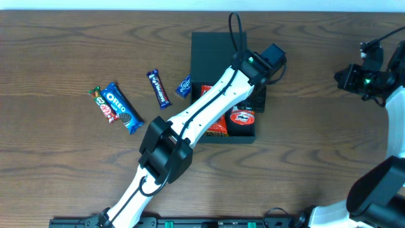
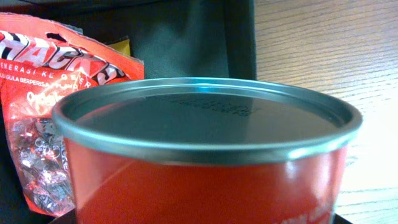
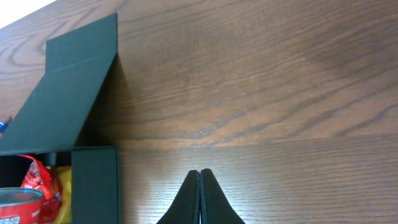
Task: Pack container
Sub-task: 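Lower the red can into the box's right side and release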
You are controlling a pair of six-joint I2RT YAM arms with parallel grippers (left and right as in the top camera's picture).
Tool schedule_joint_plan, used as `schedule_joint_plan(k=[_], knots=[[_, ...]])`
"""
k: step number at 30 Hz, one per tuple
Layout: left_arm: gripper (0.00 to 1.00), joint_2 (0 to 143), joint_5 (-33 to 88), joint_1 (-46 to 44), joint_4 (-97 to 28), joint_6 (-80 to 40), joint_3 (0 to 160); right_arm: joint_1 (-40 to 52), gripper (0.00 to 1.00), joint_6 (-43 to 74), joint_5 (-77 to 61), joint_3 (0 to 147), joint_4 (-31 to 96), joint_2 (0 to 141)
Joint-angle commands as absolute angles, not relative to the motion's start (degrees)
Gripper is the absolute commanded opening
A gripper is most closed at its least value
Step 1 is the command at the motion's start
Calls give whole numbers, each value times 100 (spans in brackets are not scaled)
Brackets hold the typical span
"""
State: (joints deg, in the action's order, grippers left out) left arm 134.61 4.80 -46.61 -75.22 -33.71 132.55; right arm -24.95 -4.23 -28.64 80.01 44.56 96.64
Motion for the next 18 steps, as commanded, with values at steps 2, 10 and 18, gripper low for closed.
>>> schedule_joint_plan(k=[2, 10, 18], knots=[[57, 13417, 582, -4661, -7609, -3601, 13235, -2521, 2, -526, -2893, 8088, 4460, 9612], [58, 13426, 744, -4700, -7356, -3944, 12742, -2521, 2, -526, -2893, 8088, 4440, 9612], [64, 13426, 755, -4700, -7238, -3940, 12584, -2521, 2, -523, -2895, 8088, 4458, 9612]])
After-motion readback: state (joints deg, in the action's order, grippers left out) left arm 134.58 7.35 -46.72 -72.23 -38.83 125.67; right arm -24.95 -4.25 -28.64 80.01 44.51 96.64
